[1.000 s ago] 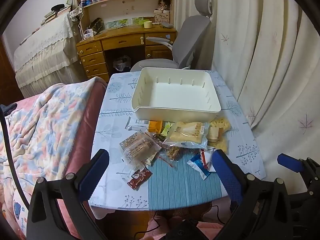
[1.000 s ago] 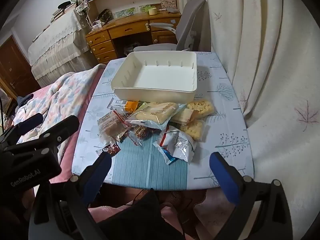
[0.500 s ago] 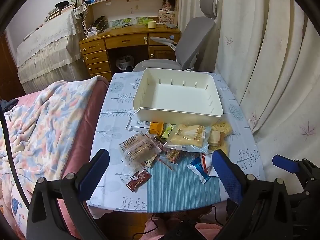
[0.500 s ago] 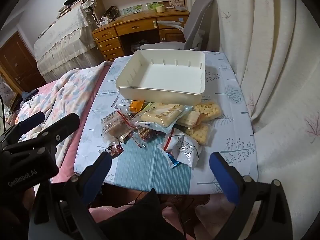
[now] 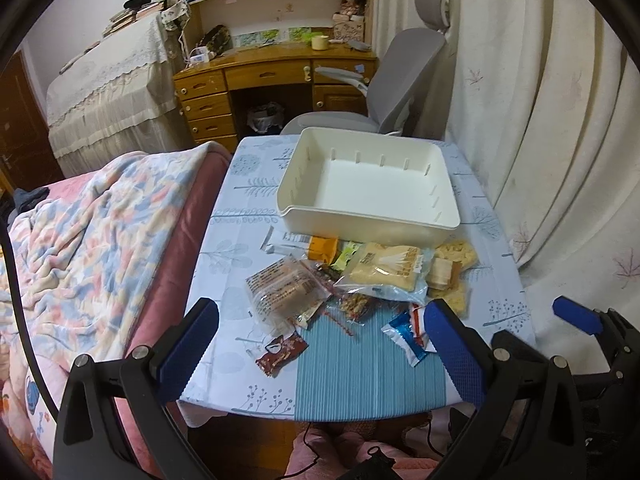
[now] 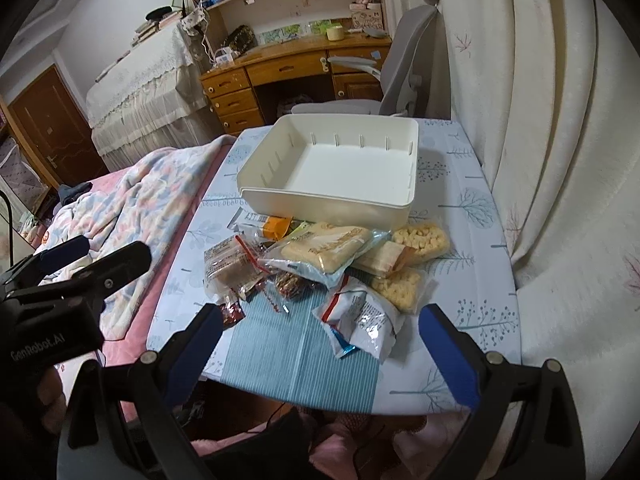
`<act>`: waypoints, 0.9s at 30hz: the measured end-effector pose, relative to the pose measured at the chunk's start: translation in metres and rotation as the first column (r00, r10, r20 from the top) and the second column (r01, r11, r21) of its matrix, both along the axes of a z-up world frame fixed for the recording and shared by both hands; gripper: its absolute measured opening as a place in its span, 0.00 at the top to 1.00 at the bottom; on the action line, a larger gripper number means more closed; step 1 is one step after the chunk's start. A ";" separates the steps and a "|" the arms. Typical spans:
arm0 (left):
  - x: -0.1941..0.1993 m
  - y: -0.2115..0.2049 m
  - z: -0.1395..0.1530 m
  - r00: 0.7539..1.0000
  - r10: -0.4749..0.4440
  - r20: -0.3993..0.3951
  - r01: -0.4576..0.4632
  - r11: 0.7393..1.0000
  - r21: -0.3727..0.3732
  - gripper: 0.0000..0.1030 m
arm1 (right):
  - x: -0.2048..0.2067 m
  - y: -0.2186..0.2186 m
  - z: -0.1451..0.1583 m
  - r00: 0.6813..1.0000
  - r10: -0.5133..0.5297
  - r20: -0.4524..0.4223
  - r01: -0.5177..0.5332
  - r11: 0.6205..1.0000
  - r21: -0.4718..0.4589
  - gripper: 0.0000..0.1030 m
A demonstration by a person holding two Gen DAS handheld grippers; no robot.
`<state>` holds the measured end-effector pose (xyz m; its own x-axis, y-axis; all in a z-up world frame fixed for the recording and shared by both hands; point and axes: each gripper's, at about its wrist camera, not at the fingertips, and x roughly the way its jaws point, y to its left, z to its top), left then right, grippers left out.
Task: Organize snacks
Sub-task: 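Move both tools toward the pile of snack packets by the tray, then grasp the clear printed snack bag with left tool while right grasps white red-striped bag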
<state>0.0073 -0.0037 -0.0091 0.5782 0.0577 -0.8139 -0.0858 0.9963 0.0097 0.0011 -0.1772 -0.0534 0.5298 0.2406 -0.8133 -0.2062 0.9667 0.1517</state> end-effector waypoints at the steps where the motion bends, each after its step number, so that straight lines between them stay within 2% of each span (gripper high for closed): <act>1: -0.001 -0.001 -0.002 1.000 0.006 -0.006 -0.006 1.000 0.001 0.01 | 0.000 -0.003 -0.002 1.000 0.008 0.016 -0.008 1.000 0.003 0.04; 5: -0.001 -0.004 -0.011 0.999 0.013 -0.042 -0.013 1.000 0.005 0.01 | 0.001 -0.008 -0.012 0.997 0.053 0.054 -0.052 0.999 -0.014 0.04; 9: 0.000 -0.004 -0.021 0.995 0.012 -0.096 -0.012 1.000 0.001 0.01 | 0.005 -0.013 -0.025 0.996 0.073 0.057 -0.071 0.997 -0.034 0.04; 13: 0.007 0.002 -0.041 0.983 0.022 -0.180 -0.027 0.999 -0.023 0.01 | 0.009 -0.016 -0.041 0.995 0.089 0.032 -0.088 0.995 -0.048 0.04; 19: 0.021 0.019 -0.068 0.966 0.042 -0.253 -0.066 0.994 -0.087 0.01 | 0.014 -0.014 -0.065 0.989 0.146 -0.017 -0.147 0.987 -0.072 0.04; 27: 0.053 0.033 -0.092 0.949 0.000 -0.316 -0.023 0.997 -0.067 0.01 | 0.027 -0.011 -0.094 0.978 0.171 -0.119 -0.183 0.978 -0.097 0.04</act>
